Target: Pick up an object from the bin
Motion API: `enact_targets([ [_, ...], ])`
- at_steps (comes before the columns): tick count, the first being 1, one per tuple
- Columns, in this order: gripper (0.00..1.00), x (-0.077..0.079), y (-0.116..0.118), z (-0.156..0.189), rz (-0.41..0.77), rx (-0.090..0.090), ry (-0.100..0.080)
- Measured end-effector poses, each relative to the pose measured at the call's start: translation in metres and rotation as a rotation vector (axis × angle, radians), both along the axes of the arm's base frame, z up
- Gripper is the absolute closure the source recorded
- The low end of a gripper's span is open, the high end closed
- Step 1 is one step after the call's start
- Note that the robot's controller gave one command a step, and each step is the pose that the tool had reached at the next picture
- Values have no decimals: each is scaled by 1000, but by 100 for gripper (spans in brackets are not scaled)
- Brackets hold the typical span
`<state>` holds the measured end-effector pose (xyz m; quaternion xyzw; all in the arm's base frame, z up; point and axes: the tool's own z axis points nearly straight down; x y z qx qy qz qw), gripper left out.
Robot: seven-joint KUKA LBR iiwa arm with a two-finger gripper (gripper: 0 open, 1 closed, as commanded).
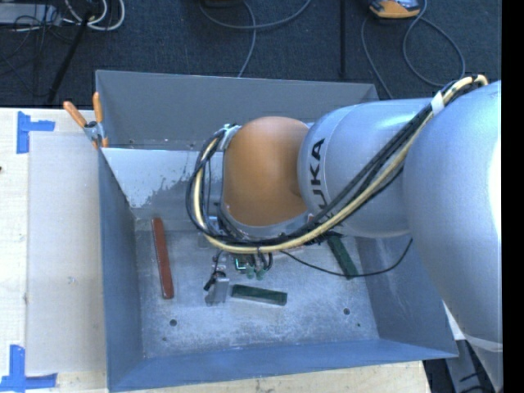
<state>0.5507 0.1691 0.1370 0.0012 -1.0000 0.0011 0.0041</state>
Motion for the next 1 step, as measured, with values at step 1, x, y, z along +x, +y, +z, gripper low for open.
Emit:
enact_targets([
  [1, 0, 32, -103, 9, -82, -2, -10],
])
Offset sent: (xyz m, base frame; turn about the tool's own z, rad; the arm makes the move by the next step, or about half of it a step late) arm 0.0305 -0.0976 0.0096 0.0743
